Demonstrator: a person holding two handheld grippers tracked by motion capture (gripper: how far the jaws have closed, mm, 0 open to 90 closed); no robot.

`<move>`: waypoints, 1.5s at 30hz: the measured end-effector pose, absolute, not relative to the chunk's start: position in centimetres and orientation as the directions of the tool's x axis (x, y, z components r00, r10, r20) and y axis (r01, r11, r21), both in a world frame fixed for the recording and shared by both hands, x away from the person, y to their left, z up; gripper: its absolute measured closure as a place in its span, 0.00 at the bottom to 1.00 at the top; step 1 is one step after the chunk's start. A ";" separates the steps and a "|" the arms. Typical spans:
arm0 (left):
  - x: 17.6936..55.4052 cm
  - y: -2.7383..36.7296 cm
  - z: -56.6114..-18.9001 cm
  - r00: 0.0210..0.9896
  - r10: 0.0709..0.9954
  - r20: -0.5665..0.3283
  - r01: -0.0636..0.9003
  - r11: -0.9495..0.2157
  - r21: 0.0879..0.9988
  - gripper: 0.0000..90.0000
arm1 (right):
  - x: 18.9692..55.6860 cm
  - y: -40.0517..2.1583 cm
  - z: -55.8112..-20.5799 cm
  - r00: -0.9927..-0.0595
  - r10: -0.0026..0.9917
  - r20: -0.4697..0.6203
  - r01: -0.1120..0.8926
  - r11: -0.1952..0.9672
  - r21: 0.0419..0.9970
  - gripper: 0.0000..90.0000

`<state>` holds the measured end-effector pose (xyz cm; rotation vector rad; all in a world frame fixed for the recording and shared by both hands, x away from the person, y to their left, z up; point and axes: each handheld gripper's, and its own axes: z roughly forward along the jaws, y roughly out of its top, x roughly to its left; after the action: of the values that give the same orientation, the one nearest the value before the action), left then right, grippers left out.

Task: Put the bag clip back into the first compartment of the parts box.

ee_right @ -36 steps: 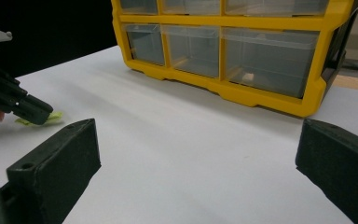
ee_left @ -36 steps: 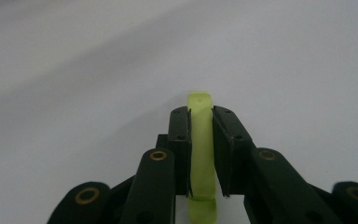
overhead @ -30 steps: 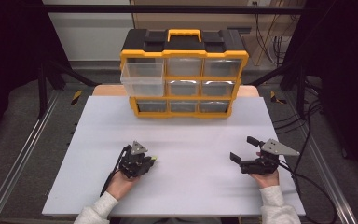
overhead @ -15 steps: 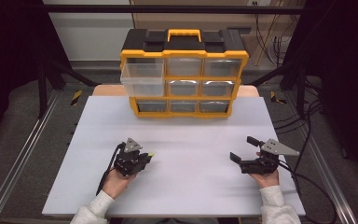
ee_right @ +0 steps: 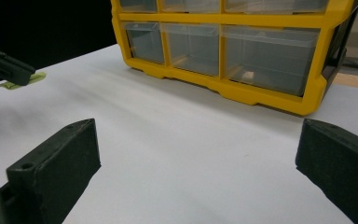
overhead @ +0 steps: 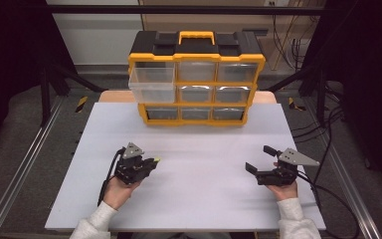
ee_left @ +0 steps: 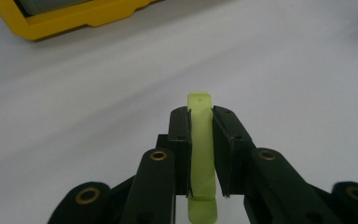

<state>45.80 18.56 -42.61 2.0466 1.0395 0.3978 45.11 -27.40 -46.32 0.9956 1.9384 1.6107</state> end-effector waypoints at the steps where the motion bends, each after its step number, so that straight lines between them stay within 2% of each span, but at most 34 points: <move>1: 45.8 18.7 -42.5 0.615 0.785 -0.072 0.536 -0.349 0.769 0.86 | 45.1 -27.4 -46.3 -0.650 0.751 0.117 0.252 0.069 0.965 0.00; 20: 45.3 21.2 -38.6 0.608 0.791 -0.076 0.479 -0.289 0.829 0.86 | 45.1 -27.4 -46.3 -0.648 0.753 0.114 0.252 0.071 0.965 0.00; 45: 45.9 21.5 -34.2 0.638 0.768 -0.054 0.393 -0.264 0.881 0.86 | 45.2 -27.4 -46.4 -0.645 0.756 0.107 0.257 0.083 0.963 0.00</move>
<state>45.91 21.51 -34.24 1.8834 0.9220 0.4827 45.15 -27.37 -46.39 0.9980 1.9462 1.5877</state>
